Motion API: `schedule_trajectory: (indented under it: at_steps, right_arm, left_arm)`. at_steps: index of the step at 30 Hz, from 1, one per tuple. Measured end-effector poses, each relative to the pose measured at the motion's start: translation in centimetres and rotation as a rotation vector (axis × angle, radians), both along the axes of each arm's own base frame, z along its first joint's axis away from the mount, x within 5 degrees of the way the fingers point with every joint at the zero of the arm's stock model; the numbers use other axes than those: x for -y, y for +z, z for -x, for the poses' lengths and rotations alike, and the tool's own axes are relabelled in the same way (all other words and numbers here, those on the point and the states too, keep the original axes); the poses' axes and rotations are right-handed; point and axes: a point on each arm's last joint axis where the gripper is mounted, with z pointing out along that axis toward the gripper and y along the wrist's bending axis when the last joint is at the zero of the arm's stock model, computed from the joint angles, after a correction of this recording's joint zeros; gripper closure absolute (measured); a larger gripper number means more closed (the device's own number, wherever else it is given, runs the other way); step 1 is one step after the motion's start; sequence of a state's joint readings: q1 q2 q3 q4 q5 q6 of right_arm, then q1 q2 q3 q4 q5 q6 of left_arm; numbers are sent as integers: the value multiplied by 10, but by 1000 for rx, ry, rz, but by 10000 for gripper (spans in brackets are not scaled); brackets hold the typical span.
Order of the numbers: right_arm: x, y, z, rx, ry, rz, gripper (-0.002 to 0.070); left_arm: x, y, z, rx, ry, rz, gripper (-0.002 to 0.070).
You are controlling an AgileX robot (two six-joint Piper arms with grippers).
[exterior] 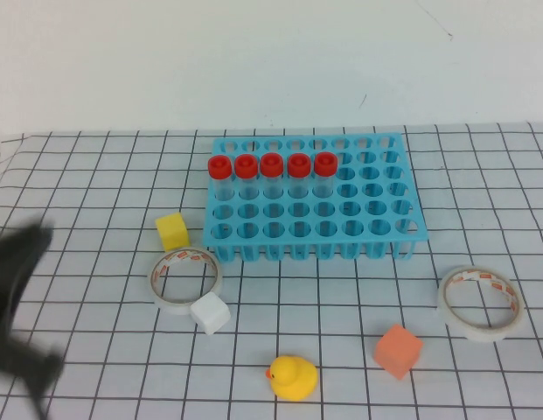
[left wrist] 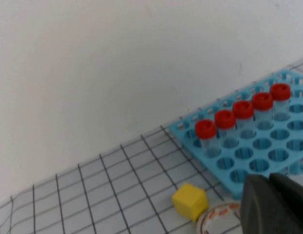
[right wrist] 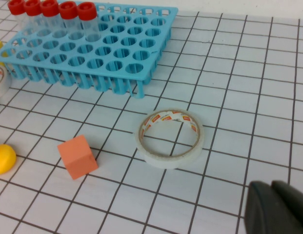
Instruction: Place the test tubes
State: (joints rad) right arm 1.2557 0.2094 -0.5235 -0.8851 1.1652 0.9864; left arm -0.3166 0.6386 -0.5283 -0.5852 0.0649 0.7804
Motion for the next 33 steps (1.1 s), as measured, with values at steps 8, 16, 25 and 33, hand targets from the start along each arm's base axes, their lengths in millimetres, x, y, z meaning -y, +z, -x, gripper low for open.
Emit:
schedule_trajectory:
  at_steps: [8,16,25,33]
  right_arm:
    - [0,0,0,0,0,0,678]
    - [0,0,0,1,2,-1,678]
    - [0,0,0,2,2,-3,678]
    - [0,0,0,1,1,-2,678]
  left_arm:
    - [-28,-57,52,132,129,44,675]
    - [-42,-83,81,354,201,111,675]
    - [-47,-101,76,314,258,210,676]
    - [-48,-102,76,383,298,126,676]
